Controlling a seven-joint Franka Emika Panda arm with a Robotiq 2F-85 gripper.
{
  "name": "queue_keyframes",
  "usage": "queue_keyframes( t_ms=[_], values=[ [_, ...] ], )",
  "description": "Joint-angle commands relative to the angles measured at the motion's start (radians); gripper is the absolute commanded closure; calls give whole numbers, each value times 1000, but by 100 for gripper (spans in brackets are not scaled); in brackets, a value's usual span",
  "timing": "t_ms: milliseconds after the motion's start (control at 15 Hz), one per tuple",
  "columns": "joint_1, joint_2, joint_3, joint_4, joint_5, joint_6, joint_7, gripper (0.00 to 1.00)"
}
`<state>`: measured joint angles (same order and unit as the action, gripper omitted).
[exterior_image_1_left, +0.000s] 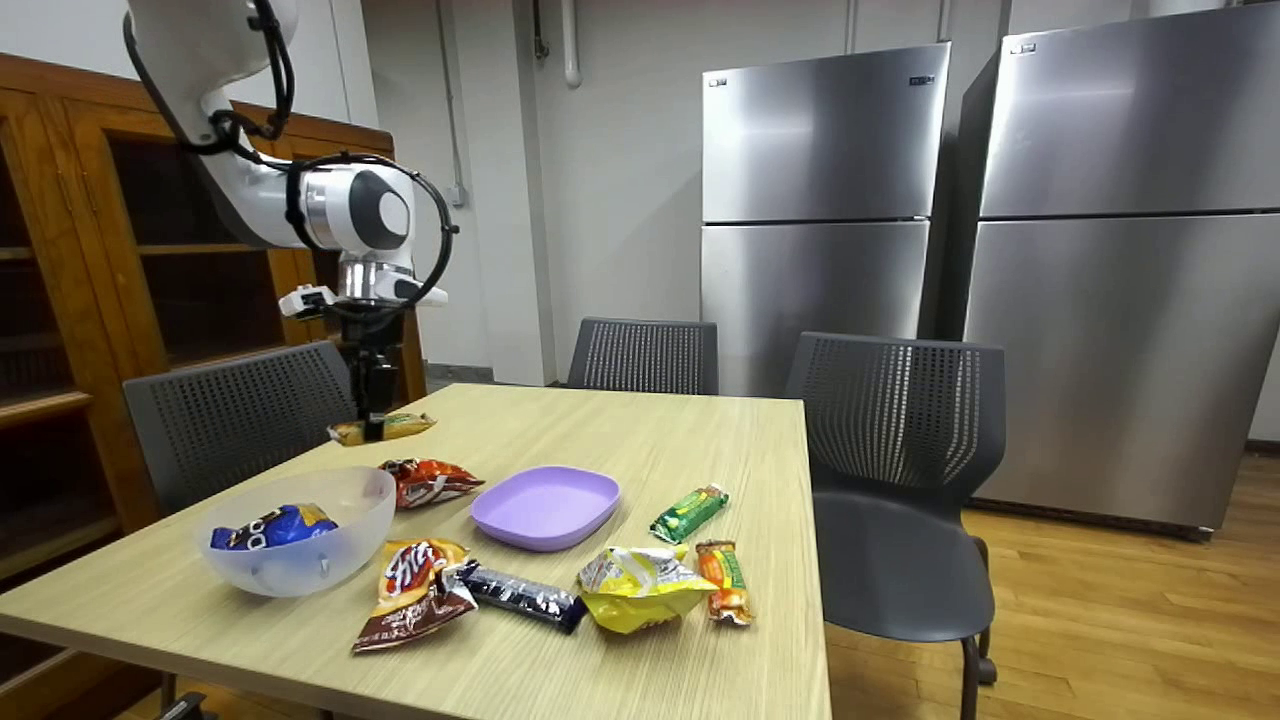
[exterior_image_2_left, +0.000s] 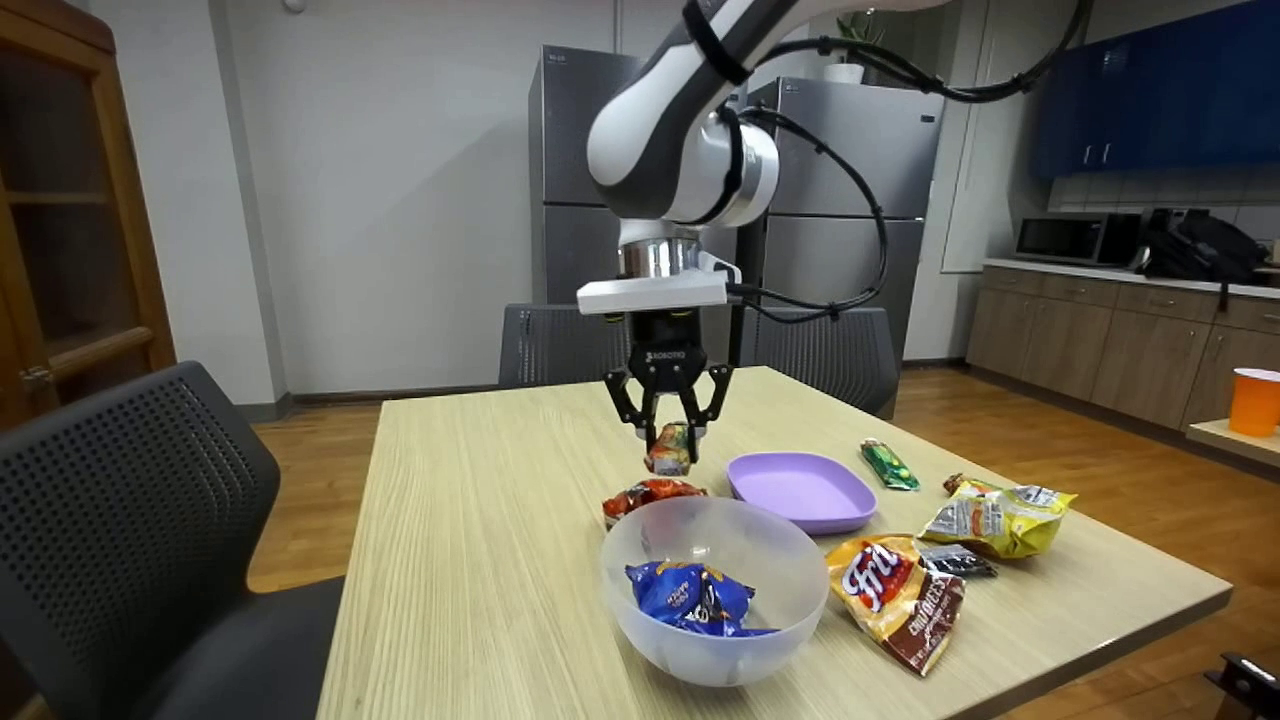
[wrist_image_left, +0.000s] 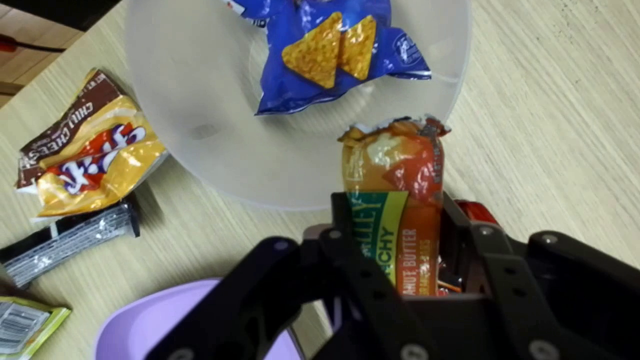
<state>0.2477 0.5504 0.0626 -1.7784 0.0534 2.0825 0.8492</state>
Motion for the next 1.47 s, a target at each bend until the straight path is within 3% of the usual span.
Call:
queue_keyframes(
  t_ms=[0, 600, 1400],
  values=[
    [-52, -47, -12, -44, 12, -7, -126, 82],
    [-145, -11, -83, -33, 11, 7, -348, 82],
    [-192, 79, -145, -13, -10, 36, -435, 82]
  ],
)
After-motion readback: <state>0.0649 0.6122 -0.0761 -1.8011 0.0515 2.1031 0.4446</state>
